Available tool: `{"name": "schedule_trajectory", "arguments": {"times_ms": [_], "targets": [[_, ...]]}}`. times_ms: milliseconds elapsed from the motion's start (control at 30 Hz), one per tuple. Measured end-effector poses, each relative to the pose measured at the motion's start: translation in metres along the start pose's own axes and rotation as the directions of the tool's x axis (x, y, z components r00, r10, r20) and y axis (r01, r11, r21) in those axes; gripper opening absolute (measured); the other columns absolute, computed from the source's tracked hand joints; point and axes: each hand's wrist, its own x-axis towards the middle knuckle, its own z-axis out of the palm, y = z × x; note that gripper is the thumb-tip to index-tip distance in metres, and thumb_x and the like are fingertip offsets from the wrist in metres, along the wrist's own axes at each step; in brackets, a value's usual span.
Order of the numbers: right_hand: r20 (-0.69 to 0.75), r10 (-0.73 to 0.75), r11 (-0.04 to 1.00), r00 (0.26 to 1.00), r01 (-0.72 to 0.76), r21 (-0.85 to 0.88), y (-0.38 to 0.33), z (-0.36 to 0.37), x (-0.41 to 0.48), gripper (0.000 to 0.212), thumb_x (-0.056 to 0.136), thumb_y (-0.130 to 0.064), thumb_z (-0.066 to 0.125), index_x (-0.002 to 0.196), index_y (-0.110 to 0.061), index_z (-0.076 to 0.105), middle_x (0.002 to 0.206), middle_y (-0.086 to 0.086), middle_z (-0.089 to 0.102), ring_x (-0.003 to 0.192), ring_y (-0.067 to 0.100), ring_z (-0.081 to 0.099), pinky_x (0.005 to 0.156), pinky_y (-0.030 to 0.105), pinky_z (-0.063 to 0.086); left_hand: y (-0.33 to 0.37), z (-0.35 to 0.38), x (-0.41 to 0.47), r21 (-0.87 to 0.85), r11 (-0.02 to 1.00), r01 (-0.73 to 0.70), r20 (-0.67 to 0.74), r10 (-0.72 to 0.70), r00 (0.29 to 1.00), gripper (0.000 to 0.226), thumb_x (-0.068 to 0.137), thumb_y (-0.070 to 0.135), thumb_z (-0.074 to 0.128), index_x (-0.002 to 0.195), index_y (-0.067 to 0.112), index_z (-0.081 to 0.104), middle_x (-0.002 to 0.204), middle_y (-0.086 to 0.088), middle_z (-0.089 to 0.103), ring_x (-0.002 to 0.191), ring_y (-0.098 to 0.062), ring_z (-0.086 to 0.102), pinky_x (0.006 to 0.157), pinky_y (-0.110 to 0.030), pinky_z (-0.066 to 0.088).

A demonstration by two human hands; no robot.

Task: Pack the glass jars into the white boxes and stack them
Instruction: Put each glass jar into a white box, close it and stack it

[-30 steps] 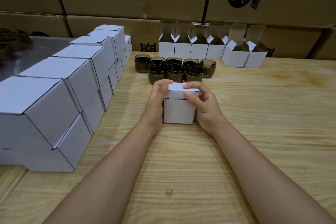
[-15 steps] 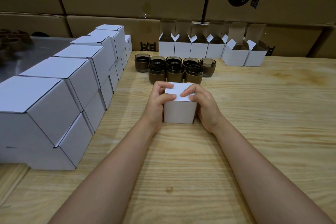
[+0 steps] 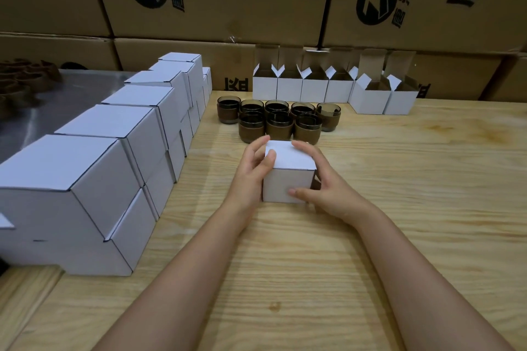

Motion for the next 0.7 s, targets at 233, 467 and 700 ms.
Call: {"name": "schedule_trajectory", "arguments": {"times_ms": [233, 467, 700], "targets": [[-0.35, -0.047, 0.995, 0.936, 0.076, 0.07, -0.023, 0.006, 0.032, 0.078, 0.07, 0.0, 0.08, 0.118, -0.044, 0.037, 0.122, -0.009, 0.051, 0.094, -0.009, 0.057, 0.071, 0.012, 0.05, -0.005, -0.009, 0.005, -0.18, 0.983, 0.03, -0.246, -0.074, 0.966, 0.036, 0.101, 0.041, 0.035, 0.135, 0.029, 0.033, 0.127, -0.007, 0.055, 0.115, -0.015, 0.056, 0.103, -0.033, 0.043], [-0.423, -0.106, 0.991, 0.9, 0.133, 0.034, -0.102, 0.003, 0.165, 0.088, 0.068, -0.005, 0.083, 0.138, -0.018, 0.03, 0.135, -0.002, 0.045, 0.117, 0.012, 0.047, 0.082, 0.023, 0.051, -0.005, -0.013, 0.013, -0.313, 0.949, 0.026, -0.278, -0.118, 0.953, 0.031, 0.095, 0.02, 0.054, 0.125, 0.023, 0.045, 0.105, -0.008, 0.068, 0.102, -0.019, 0.067, 0.091, -0.029, 0.05], [-0.356, -0.084, 0.994, 0.931, 0.104, 0.038, -0.124, 0.046, 0.287, 0.086, 0.07, -0.003, 0.082, 0.138, -0.013, 0.031, 0.13, 0.004, 0.045, 0.11, 0.016, 0.045, 0.088, 0.034, 0.051, -0.013, -0.011, 0.009, -0.204, 0.978, 0.038, -0.211, -0.082, 0.974, 0.03, 0.084, 0.013, 0.068, 0.112, 0.021, 0.058, 0.094, -0.012, 0.071, 0.095, -0.021, 0.068, 0.089, -0.03, 0.05]]}}
